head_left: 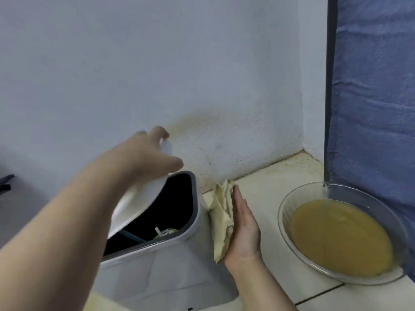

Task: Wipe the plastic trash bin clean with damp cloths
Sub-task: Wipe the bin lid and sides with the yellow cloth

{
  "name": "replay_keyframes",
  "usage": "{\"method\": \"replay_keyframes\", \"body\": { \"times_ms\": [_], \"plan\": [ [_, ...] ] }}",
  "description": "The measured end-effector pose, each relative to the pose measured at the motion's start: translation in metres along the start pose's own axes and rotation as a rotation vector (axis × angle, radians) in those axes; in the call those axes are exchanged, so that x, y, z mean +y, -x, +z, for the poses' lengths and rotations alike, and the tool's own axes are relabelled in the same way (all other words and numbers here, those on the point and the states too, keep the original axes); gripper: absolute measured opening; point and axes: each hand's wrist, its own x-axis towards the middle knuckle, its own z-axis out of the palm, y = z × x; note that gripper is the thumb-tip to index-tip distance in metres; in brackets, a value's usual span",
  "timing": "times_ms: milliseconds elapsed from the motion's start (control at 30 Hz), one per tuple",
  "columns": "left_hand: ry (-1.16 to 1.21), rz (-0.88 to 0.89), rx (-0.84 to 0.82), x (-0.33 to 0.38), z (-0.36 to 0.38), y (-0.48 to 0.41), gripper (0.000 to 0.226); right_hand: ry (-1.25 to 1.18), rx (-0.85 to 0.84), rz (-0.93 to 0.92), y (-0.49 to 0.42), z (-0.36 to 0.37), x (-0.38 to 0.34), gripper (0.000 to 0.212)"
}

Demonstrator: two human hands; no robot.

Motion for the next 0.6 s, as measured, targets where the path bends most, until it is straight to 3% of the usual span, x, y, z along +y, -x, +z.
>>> {"method": "replay_keyframes", "body": {
  "times_ms": [133,300,600],
  "plan": [
    [-0.147,0.043,-0.082,0.017,0.079,0.008,0.071,-0.056,0.213,-0.031,-0.001,-0.024,-0.008,0.042],
    [-0.242,-0.056,-0.152,0.025,0.105,0.006,0.080,-0.069,0.377,-0.119,-0.004,-0.038,-0.027,0.042],
    [-0.121,-0.051,-0.033,0.013,0.076,-0.015,0.053,-0.069,0.267,-0.129,-0.009,-0.026,-0.034,0.047]
  ]
}}
